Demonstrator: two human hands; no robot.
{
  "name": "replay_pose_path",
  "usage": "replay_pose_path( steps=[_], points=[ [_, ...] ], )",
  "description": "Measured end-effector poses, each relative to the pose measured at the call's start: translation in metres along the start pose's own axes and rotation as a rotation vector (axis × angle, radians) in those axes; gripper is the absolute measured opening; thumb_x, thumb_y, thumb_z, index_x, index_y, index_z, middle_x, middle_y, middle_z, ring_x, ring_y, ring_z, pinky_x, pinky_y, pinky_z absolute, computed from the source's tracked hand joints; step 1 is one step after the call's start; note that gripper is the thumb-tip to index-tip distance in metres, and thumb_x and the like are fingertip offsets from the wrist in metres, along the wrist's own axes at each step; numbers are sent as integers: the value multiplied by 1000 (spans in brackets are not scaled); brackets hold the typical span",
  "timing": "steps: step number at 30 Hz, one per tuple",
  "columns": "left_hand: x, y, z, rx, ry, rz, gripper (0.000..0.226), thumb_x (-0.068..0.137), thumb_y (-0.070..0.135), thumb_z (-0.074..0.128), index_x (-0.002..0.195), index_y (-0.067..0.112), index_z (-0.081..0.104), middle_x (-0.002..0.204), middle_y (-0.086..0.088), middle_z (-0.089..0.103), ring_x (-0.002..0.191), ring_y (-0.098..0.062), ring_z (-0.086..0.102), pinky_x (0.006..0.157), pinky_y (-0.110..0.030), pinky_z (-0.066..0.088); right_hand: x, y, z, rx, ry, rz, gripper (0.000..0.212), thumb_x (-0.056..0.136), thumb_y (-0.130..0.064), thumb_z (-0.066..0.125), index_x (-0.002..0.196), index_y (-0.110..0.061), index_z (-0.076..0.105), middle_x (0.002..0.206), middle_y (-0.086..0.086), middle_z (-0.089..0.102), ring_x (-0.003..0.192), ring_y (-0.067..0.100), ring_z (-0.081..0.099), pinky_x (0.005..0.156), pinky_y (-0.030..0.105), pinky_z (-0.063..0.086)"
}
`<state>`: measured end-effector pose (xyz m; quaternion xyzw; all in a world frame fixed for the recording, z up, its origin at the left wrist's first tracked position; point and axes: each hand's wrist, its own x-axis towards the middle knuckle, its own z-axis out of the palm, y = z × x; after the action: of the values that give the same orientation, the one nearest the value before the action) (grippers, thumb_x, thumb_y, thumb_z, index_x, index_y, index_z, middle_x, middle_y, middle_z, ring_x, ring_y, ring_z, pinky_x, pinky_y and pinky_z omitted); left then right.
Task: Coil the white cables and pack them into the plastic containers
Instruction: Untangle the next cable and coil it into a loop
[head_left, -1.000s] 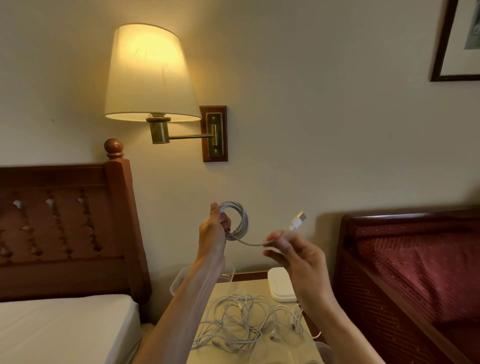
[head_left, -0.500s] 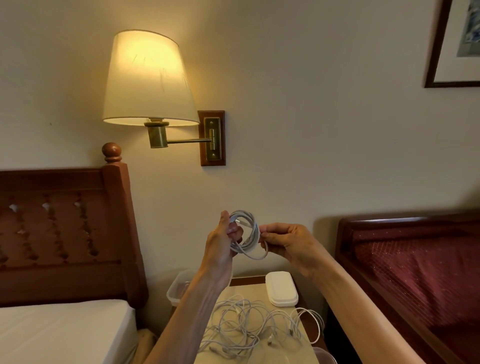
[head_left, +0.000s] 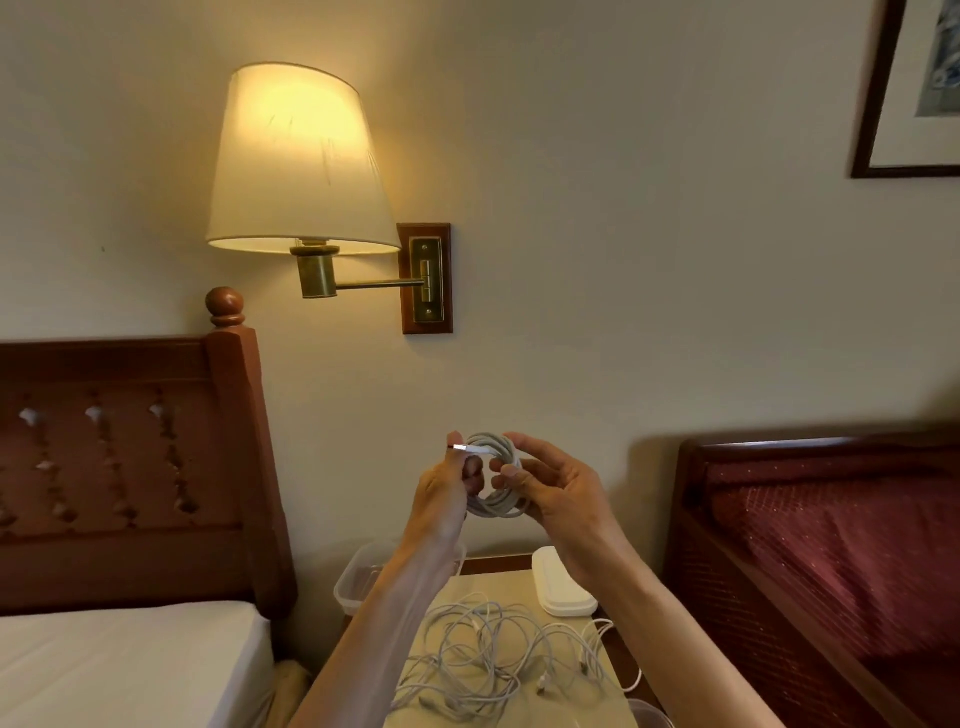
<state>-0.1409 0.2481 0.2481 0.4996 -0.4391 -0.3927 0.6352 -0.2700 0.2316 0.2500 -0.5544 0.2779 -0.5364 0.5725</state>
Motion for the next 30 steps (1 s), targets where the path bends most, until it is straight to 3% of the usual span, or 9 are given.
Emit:
replay_pose_path(
  steps=[3,5,8,11,16,20,23,26,30],
  points=[
    [2,-8,-7,28,-62,40,75,90,76,19,112,24,68,110,-4,68,100,-20,57,80,-35,42,3,2,0,-19,88,-38,30,90,-3,60,117,-14,67,99,6,76,92,16,71,86,31,57],
    [1,-11,-13,164,17,296,70,82,79,38,129,30,57,123,1,62,108,-15,59,85,-34,51,4,2,-3,-10,102,-43,29,89,-3,61,117,-12,67,96,8,76,83,16,70,83,31,57],
    [0,-10,-17,395,163,678,35,82,42,73,111,24,69,106,10,64,88,-9,65,60,-19,54,4,2,-6,-31,81,-58,29,90,-4,61,116,-11,68,95,8,76,80,15,69,82,31,57],
    [2,-12,-18,402,219,772,12,84,27,74,91,18,72,89,10,70,76,-8,68,57,-26,56,4,5,-7,-32,60,-46,29,89,-5,61,116,-13,68,95,9,76,80,16,69,79,29,58],
    [7,-18,-25,346,219,691,27,87,41,62,93,15,70,84,7,71,77,-11,69,62,-39,60,5,9,-12,-45,19,-7,28,91,-4,59,116,-12,69,96,10,76,80,18,67,82,32,58],
    [6,-28,-28,316,183,623,14,89,28,65,93,15,71,83,5,72,77,-10,71,62,-30,60,4,21,-21,12,-6,76,26,92,-6,58,113,-12,71,100,14,74,81,21,65,83,34,57],
    [7,-48,-32,231,82,482,8,89,25,67,93,20,71,85,3,73,81,-16,72,63,-32,60,-2,31,-31,115,-22,196,26,92,-5,56,115,-7,70,101,17,73,83,22,67,77,33,59],
    [-4,-76,-31,118,23,312,7,88,26,69,93,22,72,88,-3,74,84,-24,73,64,-46,60,-16,46,-48,182,-54,354,25,93,-3,54,112,-6,70,98,18,72,84,22,70,76,33,60],
    [-32,-126,-25,107,-33,158,16,90,25,66,105,20,73,97,-3,75,88,-20,73,57,-44,60,-41,82,-74,202,39,516,24,91,-4,59,112,-7,70,91,14,72,79,18,69,71,28,58]
  ],
)
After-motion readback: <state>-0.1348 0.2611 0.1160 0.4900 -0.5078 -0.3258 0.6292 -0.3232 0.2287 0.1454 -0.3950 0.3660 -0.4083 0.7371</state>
